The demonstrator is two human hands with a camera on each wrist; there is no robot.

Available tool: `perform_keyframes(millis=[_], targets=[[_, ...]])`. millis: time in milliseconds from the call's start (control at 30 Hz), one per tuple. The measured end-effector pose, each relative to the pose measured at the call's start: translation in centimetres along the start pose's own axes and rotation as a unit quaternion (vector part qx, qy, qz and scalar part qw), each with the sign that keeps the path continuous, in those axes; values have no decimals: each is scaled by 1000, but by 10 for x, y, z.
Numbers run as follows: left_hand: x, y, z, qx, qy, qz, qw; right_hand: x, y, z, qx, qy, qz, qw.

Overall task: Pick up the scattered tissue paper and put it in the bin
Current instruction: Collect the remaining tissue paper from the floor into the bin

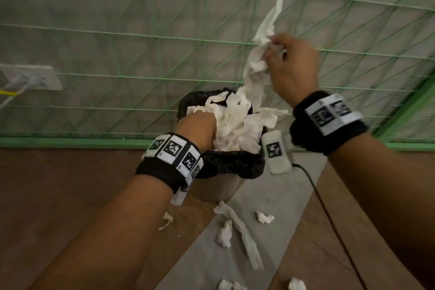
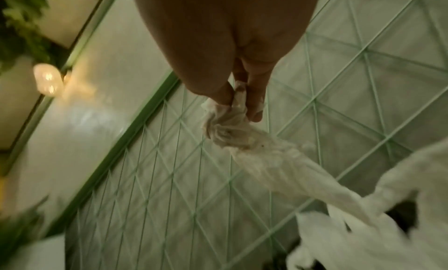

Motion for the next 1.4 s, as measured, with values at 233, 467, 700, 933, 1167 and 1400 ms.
perform_keyframes(millis=[233,467,700,933,1167,1400], targets=[[-4,-33,-10,-229,2,13,973,-104,50,121,-199,-468,87,857],[-23,-95,-34,-400,158,-92,898,-111,59,126,-155,-496,135,844],[-90,-198,65,-446,167,-326,817,-42,19,53,26,-289,38,956],[-243,-192,306,-225,-85,-472,848,-106,192,9,5,-144,282,949],[-240,-93,281,-158,-71,-381,908,-320,267,66,-152,-412,423,793],[-170,-47,274,-145,-30,-173,974,-378,173,140,-181,-494,193,829]])
Point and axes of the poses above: each hand's wrist, its own x-axis towards the middle knuckle, its own z-axis out of the palm, y = z × x, the point moved 9 cm from there along x, towards the middle knuckle, and after that the axes turned 13 degrees about x, right-handed, at the moved point
